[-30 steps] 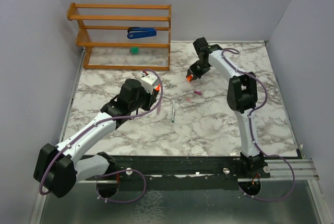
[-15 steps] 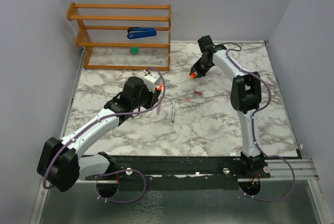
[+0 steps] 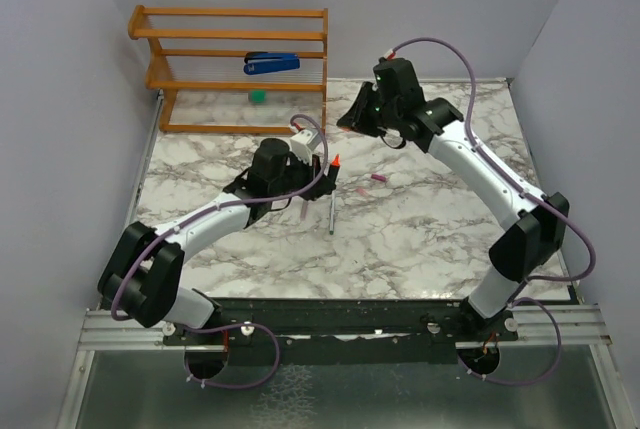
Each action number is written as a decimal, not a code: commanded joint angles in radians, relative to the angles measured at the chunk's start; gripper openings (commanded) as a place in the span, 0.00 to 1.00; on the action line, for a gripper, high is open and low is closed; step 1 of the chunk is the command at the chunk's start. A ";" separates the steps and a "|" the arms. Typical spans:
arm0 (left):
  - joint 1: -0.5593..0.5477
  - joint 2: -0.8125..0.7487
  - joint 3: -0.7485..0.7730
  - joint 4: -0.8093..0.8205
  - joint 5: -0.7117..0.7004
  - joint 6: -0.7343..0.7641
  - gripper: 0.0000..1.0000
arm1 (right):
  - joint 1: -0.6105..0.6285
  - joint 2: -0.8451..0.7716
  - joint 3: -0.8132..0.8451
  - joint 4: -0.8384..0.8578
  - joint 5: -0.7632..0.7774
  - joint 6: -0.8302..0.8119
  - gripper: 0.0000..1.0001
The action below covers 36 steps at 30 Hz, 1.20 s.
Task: Insert the pens into the pen caps
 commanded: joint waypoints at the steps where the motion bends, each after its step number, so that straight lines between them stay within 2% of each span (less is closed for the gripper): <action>1: -0.012 0.020 0.068 0.117 0.063 -0.056 0.00 | -0.015 -0.062 -0.072 0.053 0.013 -0.060 0.01; 11: -0.015 -0.006 0.075 0.138 0.077 -0.075 0.00 | -0.012 -0.128 -0.165 0.087 0.004 -0.068 0.01; 27: -0.015 0.010 0.050 0.164 0.090 -0.090 0.00 | 0.015 -0.142 -0.138 0.083 -0.035 -0.070 0.01; 36: -0.015 0.008 0.029 0.164 0.097 -0.095 0.00 | 0.016 -0.198 -0.167 0.126 0.035 -0.056 0.01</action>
